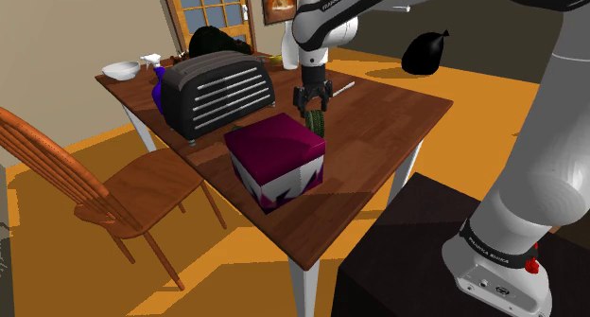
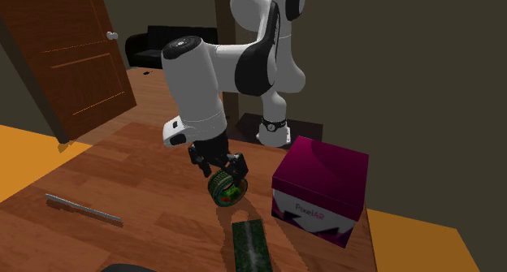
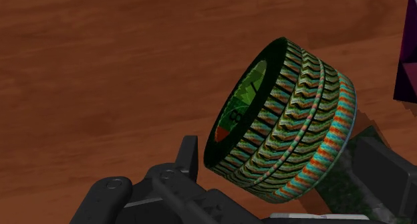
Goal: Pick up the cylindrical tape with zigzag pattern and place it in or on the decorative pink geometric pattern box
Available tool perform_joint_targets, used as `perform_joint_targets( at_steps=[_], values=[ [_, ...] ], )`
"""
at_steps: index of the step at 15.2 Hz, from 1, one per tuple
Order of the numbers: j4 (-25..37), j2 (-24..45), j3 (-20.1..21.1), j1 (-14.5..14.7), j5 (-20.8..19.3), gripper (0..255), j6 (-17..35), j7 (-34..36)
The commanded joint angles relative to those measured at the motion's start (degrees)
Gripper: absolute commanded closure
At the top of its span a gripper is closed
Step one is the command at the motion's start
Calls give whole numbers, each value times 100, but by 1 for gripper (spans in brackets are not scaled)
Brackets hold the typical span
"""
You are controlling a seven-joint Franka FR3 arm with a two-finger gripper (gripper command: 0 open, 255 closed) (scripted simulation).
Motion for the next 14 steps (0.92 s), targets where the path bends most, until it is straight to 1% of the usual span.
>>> perform_joint_targets(
  at_steps=[1,5,6,14],
  values=[
    [-14,1,0,0,1,0,17,-1],
    [-13,1,0,0,1,0,16,-1],
    [-13,1,0,0,1,255,16,-1],
    [-16,2,1,1,1,255,19,0]
  ],
)
